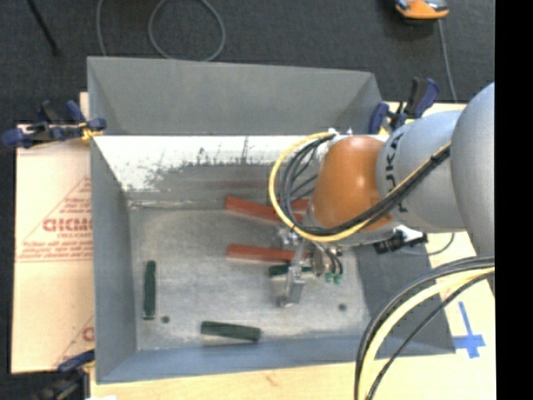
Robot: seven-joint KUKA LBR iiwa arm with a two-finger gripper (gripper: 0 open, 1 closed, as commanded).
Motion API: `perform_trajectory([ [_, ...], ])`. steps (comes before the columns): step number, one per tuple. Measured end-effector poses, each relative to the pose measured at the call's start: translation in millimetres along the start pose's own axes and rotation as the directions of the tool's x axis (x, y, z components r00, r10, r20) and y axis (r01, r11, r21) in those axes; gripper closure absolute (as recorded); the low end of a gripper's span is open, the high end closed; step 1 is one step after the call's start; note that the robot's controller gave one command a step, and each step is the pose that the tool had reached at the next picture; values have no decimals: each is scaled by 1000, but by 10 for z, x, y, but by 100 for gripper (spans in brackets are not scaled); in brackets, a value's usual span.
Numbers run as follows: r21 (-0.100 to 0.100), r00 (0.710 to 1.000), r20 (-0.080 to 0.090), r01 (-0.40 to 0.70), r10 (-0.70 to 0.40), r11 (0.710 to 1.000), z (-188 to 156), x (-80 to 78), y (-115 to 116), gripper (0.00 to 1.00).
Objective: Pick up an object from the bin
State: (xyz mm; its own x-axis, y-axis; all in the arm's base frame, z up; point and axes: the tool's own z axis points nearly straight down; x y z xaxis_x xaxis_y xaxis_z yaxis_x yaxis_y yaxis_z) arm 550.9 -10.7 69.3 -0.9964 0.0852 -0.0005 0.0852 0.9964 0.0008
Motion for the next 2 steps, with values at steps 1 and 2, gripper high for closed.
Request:
perform_trajectory([
  [1, -1, 1000, 3, 1, -1, 1000, -7, -10, 2, 0],
  [2, -1, 1000, 4, 0, 0, 1000, -12, -16, 0, 100],
])
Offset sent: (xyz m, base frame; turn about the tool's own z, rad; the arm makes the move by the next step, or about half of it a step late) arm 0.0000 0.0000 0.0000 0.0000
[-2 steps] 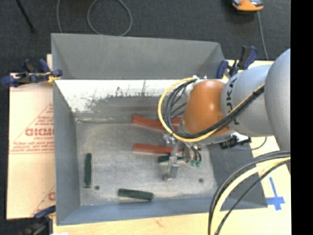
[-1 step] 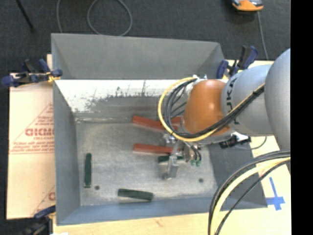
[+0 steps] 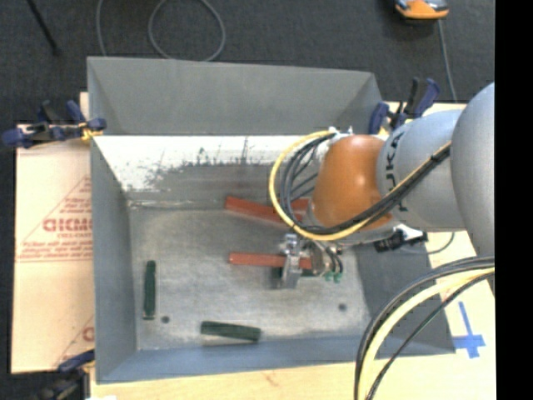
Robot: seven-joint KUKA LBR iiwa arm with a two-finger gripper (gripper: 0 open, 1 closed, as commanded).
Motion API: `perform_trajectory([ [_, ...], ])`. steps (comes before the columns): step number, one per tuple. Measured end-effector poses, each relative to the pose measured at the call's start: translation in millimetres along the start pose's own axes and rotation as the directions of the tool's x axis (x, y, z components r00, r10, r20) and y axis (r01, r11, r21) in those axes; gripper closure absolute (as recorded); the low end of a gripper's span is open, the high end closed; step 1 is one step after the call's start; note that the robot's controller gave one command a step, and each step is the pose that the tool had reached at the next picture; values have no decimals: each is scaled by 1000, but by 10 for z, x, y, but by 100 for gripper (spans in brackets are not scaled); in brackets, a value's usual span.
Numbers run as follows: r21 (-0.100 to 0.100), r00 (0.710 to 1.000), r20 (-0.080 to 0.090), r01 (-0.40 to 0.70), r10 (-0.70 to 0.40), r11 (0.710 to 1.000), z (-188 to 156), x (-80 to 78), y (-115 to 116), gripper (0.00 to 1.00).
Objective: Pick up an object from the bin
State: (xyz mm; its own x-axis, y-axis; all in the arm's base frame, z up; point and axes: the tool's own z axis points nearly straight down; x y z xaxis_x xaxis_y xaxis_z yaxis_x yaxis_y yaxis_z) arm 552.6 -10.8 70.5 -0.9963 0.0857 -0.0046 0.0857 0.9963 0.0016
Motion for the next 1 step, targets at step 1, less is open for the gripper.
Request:
perform_trajectory([
  [1, 0, 1000, 5, 0, 0, 1000, -659, -28, 1, 100],
])
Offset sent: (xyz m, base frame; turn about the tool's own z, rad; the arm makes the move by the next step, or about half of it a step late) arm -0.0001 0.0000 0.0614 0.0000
